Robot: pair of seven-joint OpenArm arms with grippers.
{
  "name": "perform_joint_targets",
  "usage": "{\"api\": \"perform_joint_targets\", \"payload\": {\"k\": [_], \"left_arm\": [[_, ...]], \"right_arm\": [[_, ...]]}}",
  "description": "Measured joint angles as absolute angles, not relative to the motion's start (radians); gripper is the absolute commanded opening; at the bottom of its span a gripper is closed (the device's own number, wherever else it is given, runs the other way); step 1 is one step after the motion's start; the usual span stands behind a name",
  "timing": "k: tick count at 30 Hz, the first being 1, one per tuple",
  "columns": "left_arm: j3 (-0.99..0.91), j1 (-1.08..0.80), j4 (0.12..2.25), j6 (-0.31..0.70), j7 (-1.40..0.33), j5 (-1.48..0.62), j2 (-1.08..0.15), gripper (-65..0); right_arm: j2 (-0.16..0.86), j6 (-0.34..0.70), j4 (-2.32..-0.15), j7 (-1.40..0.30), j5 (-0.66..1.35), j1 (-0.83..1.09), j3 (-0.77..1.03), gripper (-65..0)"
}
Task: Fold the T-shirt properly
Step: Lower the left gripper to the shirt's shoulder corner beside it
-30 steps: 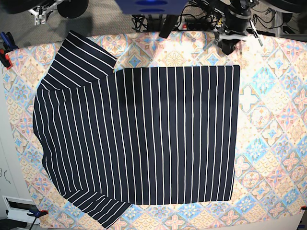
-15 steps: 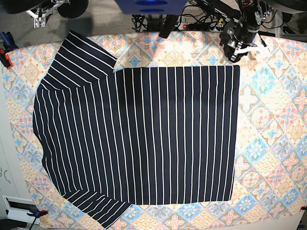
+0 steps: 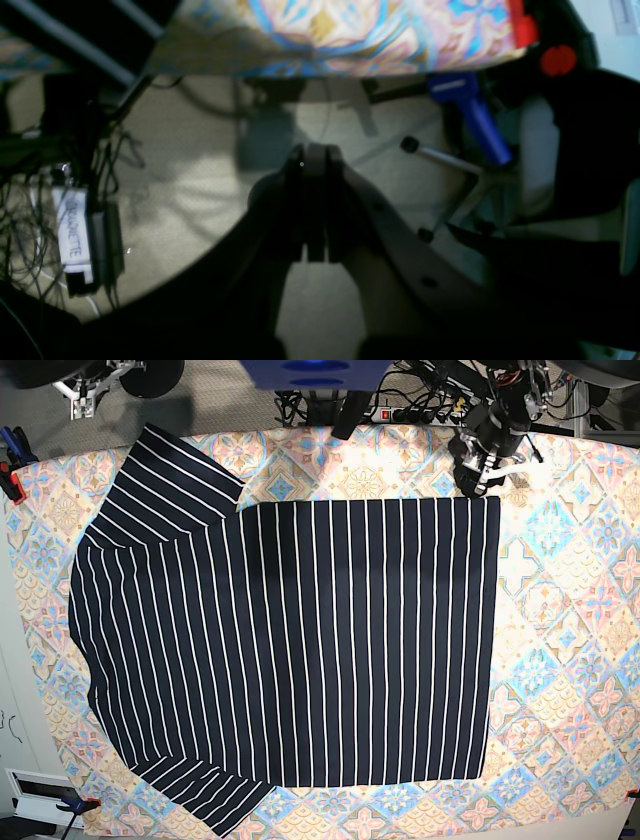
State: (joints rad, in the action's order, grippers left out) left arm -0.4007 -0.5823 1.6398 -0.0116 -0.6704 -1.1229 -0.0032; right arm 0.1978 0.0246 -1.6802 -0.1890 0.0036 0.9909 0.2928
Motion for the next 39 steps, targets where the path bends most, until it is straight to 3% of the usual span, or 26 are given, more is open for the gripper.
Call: {"api": "perform_joint_targets", "payload": {"k": [23, 25, 28, 29, 35, 39], "left_arm": [[-0.405, -0.421, 1.45, 0.022, -0.657, -1.142, -0.006, -47.9], [-0.405, -0.415, 1.449, 0.022, -0.657, -1.142, -0.006, -51.2], [-0.403, -0.413, 1.445, 0.028, -0.654, -1.132, -0.006, -61.1], [-0.402, -0.413, 1.442, 0.042, -0.654, -1.129, -0.006, -65.0], [-0.402, -0.418, 1.441, 0.057, -0.658, -1.127, -0.006, -65.0], [-0.402, -0.422, 1.439, 0.057, -0.669, -1.127, -0.015, -65.0]], "right_arm": [[0.197, 0.025, -1.702, -0.233, 0.004, 0.989, 0.289, -65.0], [0.197, 0.025, -1.702, -0.233, 0.003, 0.989, 0.289, -64.9], [0.197, 0.025, -1.702, -0.233, 0.007, 0.989, 0.287, -64.4], [0.197, 0.025, -1.702, -0.23, 0.006, 0.989, 0.286, -63.2], [0.204, 0.029, -1.723, -0.237, 0.17, 0.97, 0.207, -49.3], [0.28, 0.018, -1.728, -0.242, 0.224, 0.921, 0.124, -44.8]]}}
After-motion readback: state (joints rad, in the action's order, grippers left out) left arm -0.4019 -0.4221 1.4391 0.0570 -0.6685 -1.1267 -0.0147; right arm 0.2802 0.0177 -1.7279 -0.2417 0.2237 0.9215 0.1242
